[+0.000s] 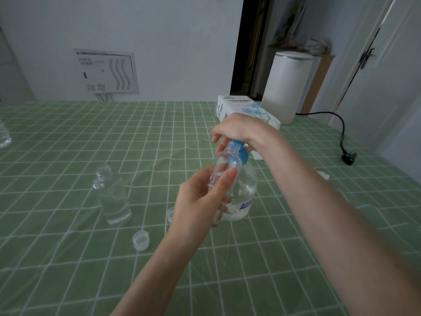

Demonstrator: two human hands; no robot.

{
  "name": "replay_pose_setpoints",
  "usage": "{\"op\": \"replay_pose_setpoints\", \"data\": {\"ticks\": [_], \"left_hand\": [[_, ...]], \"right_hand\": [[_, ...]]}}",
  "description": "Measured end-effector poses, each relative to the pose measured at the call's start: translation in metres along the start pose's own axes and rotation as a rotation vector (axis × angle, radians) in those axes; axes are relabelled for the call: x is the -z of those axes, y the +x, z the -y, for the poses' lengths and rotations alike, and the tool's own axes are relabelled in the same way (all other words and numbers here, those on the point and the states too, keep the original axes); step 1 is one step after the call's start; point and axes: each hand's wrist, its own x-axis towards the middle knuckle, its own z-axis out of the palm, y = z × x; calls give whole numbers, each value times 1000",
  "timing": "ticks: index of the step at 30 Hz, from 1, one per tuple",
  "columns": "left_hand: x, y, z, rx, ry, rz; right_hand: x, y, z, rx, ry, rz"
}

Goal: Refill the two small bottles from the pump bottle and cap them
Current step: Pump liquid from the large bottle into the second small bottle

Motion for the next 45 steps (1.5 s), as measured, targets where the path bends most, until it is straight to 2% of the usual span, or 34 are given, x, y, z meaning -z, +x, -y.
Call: {"op": "replay_pose_setpoints", "data": {"ticks": [12, 18, 29, 45], "left_hand": [[3, -1, 5, 9, 56, -5], [2, 0, 4, -6, 34, -15], [2, -2, 5, 22, 51, -14], [2, -1, 1, 2, 16, -5]], "right_hand": [[-9, 6, -8, -6, 15, 24], [0, 2, -3, 15, -10, -40], [-9, 8, -10, 7, 60, 6], [-2, 4, -3, 7, 15, -22]]}}
